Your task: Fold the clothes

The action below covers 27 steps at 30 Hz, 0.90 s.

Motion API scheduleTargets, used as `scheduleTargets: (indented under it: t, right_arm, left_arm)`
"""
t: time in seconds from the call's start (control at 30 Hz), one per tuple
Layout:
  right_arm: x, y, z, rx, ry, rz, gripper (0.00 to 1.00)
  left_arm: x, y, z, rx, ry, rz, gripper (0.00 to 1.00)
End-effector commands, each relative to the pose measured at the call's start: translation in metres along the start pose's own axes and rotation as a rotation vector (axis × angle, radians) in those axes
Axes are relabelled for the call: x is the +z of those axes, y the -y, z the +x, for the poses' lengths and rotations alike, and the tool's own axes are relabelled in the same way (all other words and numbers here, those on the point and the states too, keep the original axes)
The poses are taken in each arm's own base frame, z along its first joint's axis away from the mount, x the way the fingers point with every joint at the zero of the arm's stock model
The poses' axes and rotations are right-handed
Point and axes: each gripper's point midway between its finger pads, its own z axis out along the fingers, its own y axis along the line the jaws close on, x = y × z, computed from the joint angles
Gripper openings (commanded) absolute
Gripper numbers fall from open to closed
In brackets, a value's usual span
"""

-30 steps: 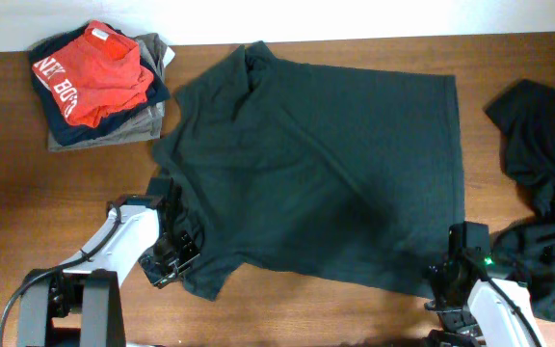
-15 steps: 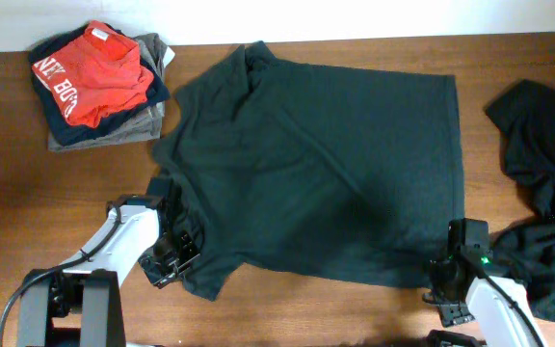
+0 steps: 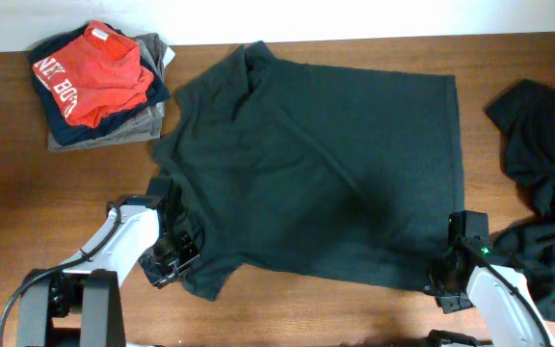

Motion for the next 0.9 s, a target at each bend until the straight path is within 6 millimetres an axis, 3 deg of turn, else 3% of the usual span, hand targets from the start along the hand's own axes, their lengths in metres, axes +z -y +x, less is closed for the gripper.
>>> scheduleTargets:
  t: [0.0, 0.33, 0.47, 0.67, 0.87]
  right_arm:
    - [0.006, 0.026, 0.004, 0.001, -0.006, 0.115, 0.18]
    - [-0.032, 0.015, -0.009, 0.000, 0.012, 0.120, 0.17]
    - [-0.047, 0.008, -0.014, 0.001, 0.016, 0.112, 0.04]
    - [-0.058, -0.001, -0.019, 0.002, 0.026, 0.086, 0.04]
    - [-0.062, -0.014, -0.025, 0.009, 0.047, 0.038, 0.04]
  left_arm:
    - [-0.004, -0.002, -0.001, 0.028, 0.015, -0.009, 0.01]
    - [-0.051, -0.008, 0.002, 0.033, 0.157, 0.046, 0.01]
    - [-0.067, -0.008, 0.004, 0.035, 0.215, 0.091, 0.01]
    - [-0.081, -0.006, 0.001, 0.038, 0.274, 0.132, 0.01]
    - [-0.098, 0.014, -0.022, 0.043, 0.379, 0.213, 0.01]
